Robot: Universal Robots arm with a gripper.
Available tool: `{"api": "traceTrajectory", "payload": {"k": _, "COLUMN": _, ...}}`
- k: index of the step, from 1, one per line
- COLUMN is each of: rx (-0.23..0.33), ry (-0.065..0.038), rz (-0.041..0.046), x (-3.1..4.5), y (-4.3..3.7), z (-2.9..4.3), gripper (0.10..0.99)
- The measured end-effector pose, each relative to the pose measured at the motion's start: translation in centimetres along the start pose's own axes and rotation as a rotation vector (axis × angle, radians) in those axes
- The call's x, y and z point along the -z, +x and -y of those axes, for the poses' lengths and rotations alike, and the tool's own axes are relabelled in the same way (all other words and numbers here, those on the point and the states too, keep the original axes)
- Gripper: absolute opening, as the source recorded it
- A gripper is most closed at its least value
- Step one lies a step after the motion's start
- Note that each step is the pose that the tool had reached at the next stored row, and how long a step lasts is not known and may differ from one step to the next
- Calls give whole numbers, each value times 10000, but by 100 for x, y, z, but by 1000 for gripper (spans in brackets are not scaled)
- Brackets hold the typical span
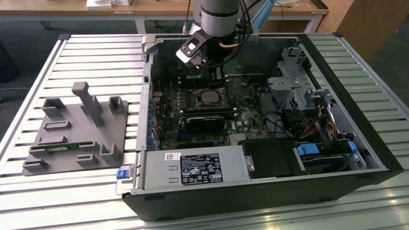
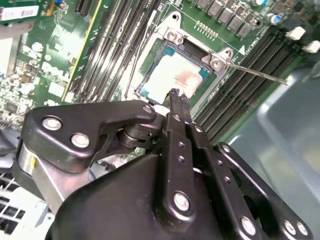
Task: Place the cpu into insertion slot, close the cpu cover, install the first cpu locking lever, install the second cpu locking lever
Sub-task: 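Close the cpu cover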
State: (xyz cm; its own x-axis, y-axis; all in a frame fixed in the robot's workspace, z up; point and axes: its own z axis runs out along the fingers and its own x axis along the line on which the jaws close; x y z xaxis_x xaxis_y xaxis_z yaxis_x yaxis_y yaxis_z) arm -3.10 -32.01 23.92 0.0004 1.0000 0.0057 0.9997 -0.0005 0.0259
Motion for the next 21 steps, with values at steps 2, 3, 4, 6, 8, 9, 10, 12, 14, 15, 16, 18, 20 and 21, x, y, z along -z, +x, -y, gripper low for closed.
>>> {"api": "traceTrajectory", "payload": {"k": 2, "rx": -1, "ry": -1, "rz": -1, "x": 65, "y": 0, "z": -2, "gripper": 106}}
{"api": "traceTrajectory", "payload": {"k": 3, "rx": -1, "ry": 0, "rz": 0, "x": 100, "y": 0, "z": -2, "gripper": 106}}
{"api": "traceTrajectory", "payload": {"k": 4, "rx": -1, "ry": 0, "rz": -1, "x": 135, "y": 1, "z": -3, "gripper": 106}}
{"api": "traceTrajectory", "payload": {"k": 6, "rx": 0, "ry": 1, "rz": 2, "x": 187, "y": 1, "z": -5, "gripper": 106}}
{"api": "traceTrajectory", "payload": {"k": 8, "rx": 1, "ry": -2, "rz": -2, "x": 192, "y": -2, "z": -5, "gripper": 106}}
{"api": "traceTrajectory", "payload": {"k": 9, "rx": 2, "ry": -1, "rz": -1, "x": 193, "y": -13, "z": -5, "gripper": 106}}
{"api": "traceTrajectory", "payload": {"k": 10, "rx": 1, "ry": 0, "rz": 0, "x": 193, "y": -28, "z": -4, "gripper": 106}}
{"api": "traceTrajectory", "payload": {"k": 12, "rx": 0, "ry": 0, "rz": 0, "x": 193, "y": -62, "z": -4, "gripper": 106}}
{"api": "traceTrajectory", "payload": {"k": 14, "rx": 0, "ry": -1, "rz": 0, "x": 193, "y": -86, "z": -4, "gripper": 106}}
{"api": "traceTrajectory", "payload": {"k": 15, "rx": 0, "ry": -1, "rz": -1, "x": 193, "y": -89, "z": -5, "gripper": 106}}
{"api": "traceTrajectory", "payload": {"k": 16, "rx": 0, "ry": 0, "rz": -5, "x": 193, "y": -90, "z": -19, "gripper": 106}}
{"api": "traceTrajectory", "payload": {"k": 18, "rx": 3, "ry": 8, "rz": -42, "x": 190, "y": -91, "z": -72, "gripper": 106}}
{"api": "traceTrajectory", "payload": {"k": 20, "rx": 21, "ry": 11, "rz": -64, "x": 185, "y": -91, "z": -153, "gripper": 106}}
{"api": "traceTrajectory", "payload": {"k": 21, "rx": 30, "ry": 12, "rz": -74, "x": 182, "y": -91, "z": -194, "gripper": 106}}
